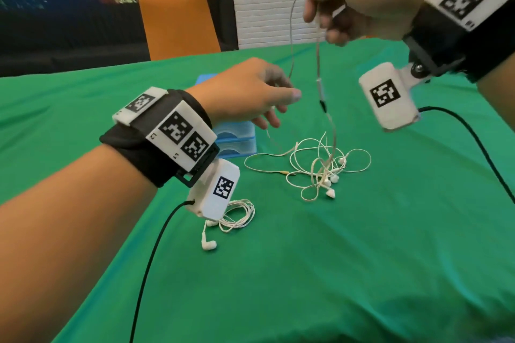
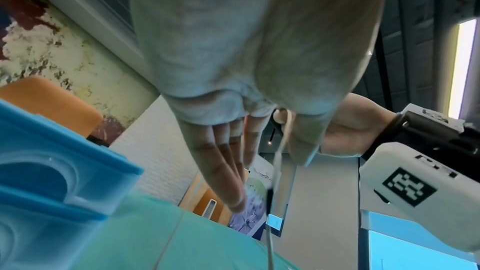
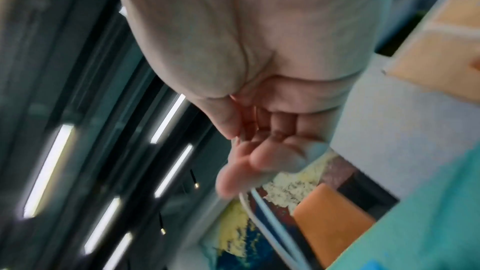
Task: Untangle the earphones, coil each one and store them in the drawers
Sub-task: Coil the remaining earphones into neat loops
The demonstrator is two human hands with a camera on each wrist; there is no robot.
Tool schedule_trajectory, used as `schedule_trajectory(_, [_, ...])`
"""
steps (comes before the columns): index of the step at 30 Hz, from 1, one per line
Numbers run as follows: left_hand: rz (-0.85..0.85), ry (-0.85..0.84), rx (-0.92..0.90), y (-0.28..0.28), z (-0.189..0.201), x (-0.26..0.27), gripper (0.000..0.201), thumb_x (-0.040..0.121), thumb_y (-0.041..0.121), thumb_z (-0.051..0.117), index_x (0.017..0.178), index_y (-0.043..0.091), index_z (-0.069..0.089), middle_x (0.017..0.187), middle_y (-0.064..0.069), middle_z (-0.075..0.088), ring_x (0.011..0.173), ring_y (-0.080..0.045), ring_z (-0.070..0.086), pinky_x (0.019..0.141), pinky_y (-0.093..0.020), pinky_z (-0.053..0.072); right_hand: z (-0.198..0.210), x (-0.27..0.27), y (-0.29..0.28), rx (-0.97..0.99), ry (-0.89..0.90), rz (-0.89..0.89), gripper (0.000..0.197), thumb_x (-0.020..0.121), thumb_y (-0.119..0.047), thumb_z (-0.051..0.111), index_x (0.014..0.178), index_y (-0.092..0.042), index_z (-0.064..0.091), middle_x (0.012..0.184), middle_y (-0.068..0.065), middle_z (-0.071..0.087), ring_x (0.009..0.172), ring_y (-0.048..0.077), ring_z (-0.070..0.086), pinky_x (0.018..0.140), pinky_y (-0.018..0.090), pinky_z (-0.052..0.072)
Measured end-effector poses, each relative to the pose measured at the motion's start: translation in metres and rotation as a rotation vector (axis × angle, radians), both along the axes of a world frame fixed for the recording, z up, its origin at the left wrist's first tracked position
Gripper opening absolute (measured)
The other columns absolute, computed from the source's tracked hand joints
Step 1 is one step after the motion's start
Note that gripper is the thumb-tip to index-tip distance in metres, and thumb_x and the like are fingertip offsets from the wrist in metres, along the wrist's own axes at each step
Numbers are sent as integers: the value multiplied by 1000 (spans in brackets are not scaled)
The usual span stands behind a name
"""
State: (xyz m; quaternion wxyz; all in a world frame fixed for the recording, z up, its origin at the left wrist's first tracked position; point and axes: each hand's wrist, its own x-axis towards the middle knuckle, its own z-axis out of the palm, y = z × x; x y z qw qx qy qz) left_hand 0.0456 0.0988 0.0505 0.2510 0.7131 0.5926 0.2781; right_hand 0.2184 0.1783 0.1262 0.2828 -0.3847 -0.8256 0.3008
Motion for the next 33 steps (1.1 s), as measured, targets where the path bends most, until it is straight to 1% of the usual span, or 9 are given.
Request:
schedule_trajectory(2, [-63, -81, -18, 0, -2, 5, 40, 98, 31, 62, 134, 14, 55, 109, -1, 67, 98, -19, 71, 78, -30, 59, -1, -2, 0, -132, 170, 135, 32, 107, -29, 34, 85, -18, 56, 68, -4, 54, 62, 12, 64, 60, 21, 50])
schedule_trajectory(4, [-111, -127, -39, -1, -5, 10, 41, 99, 34, 60, 137, 18, 53, 115, 0, 65, 110, -17, 66, 89, -32, 55, 2, -2, 3, -221, 352, 223, 28, 107, -26, 34, 89, -18, 55, 71, -5, 59, 78, 12, 71, 68, 19, 54])
schedule_trajectory(8, [-185, -326, -84, -3, -13, 13, 18, 104, 26, 52, 103, 11, 61, 102, -6, 72, 100, -19, 67, 88, -34, 49, 3, 5, 18, -212, 579, 187, 31, 108, -24, 28, 92, -13, 52, 87, -1, 65, 98, 16, 73, 80, 21, 55])
schedule_trajectory(13, [-143, -536, -103, -4, -26, 6, 28, 107, 20, 44, 82, 16, 54, 81, -10, 71, 94, -30, 66, 78, -30, 52, -13, 23, 47, 3, 598, -139, 27, 105, -14, 28, 89, -21, 49, 82, -6, 61, 83, 8, 71, 82, 20, 54])
schedule_trajectory(16, [-139, -531, -99, -4, -31, 3, 30, 108, 20, 42, 82, 15, 56, 81, -13, 68, 89, -30, 66, 81, -34, 51, -27, 27, 52, 135, 545, -334, 33, 104, -17, 31, 79, -22, 52, 74, -1, 61, 73, 13, 67, 68, 26, 50])
schedule_trajectory(20, [-141, -525, -94, -6, -31, 2, 30, 108, 18, 41, 83, 11, 56, 73, -9, 63, 72, -23, 66, 88, -40, 54, -43, 40, 57, 160, 379, -413, 33, 102, -20, 37, 77, -24, 57, 86, 11, 69, 83, 24, 71, 67, 34, 50])
schedule_trajectory(24, [-104, -567, -30, -6, -23, 2, 30, 108, 16, 41, 85, 8, 59, 62, -3, 50, 55, -16, 51, 68, -30, 55, -66, 46, 64, 40, 190, -428, 34, 103, -24, 41, 77, -20, 63, 93, 15, 72, 84, 23, 71, 61, 27, 47])
schedule_trajectory(27, [-90, -580, 7, -6, -18, 0, 30, 108, 17, 41, 88, 9, 61, 59, 1, 43, 46, -12, 38, 56, -26, 44, -83, 50, 69, 24, 79, -432, 34, 102, -27, 43, 77, -20, 65, 90, 11, 74, 85, 21, 70, 61, 27, 44])
schedule_trajectory(33, [-94, -566, 13, -6, -19, -6, 27, 107, 18, 43, 93, 9, 64, 60, 2, 41, 48, -12, 27, 52, -24, 28, -98, 50, 65, 36, 10, -442, 33, 101, -23, 44, 75, -21, 66, 83, 6, 71, 85, 21, 69, 61, 27, 44])
